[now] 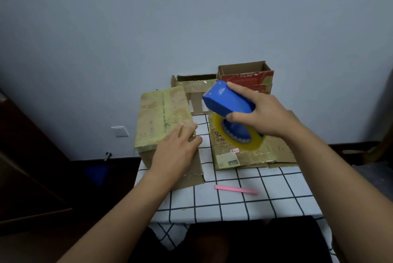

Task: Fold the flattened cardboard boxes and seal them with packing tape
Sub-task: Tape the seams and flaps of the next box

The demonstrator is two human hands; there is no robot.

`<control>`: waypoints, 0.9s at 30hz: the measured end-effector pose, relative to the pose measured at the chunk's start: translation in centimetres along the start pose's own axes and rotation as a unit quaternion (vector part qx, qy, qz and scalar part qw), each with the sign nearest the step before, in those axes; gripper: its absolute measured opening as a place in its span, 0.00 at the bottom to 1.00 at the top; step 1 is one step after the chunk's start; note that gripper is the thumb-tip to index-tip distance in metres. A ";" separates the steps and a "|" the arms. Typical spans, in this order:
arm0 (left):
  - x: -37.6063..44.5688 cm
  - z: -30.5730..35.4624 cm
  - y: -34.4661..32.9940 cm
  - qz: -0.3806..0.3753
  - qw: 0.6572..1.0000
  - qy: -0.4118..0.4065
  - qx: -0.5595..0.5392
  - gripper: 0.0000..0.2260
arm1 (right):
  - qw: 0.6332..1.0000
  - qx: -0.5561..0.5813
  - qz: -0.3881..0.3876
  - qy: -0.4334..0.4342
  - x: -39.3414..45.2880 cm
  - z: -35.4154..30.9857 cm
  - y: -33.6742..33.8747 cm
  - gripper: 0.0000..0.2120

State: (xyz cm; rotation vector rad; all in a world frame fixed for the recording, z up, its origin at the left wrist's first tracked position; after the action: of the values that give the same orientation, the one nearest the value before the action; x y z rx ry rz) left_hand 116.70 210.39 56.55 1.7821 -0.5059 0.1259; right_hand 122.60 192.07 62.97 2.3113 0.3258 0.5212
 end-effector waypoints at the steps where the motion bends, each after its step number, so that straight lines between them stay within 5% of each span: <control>1: 0.0 0.3 -0.1 0.005 1.000 -0.007 -0.002 0.16 | 1.000 0.020 0.014 0.006 0.4 -0.6 -0.1 0.36; 7: -0.1 0.3 -0.6 -0.016 0.992 -0.016 -0.126 0.31 | 0.991 0.097 0.083 0.037 3.7 -4.5 -1.0 0.35; 10: -1.2 -1.2 0.6 0.022 0.960 0.019 -0.279 0.24 | 0.984 0.148 0.091 0.041 5.4 -5.7 -2.0 0.35; 12: -2.3 -3.6 2.1 0.129 0.943 0.081 -0.295 0.17 | 0.983 0.164 0.078 0.040 6.1 -6.5 -3.0 0.34; 14: -3.6 -6.6 2.9 0.193 0.926 0.163 -0.280 0.22 | 0.985 0.153 0.064 0.049 6.6 -7.3 -3.7 0.34; 18: -5.3 -10.8 1.6 0.175 0.905 0.259 -0.289 0.19 | 0.992 0.108 0.030 0.059 7.3 -8.5 -4.4 0.34; 27: -8.4 -13.6 -0.4 0.188 0.853 0.317 -0.370 0.12 | 0.997 0.053 0.012 0.061 8.3 -9.0 -4.9 0.34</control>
State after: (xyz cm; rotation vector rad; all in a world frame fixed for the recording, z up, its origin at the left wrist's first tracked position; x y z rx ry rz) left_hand 111.79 225.62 57.03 0.7891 -0.3375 0.6775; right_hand 125.46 204.04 67.59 2.3925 0.3934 0.6727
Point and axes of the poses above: each hand's wrist, its own x-axis towards the middle knuckle, its own y-axis out of the back of the hand, z = x × y, the point moved 8 cm from there along x, towards the middle knuckle, and after that the axes turned 4 degrees about y, right-handed, at the moved point
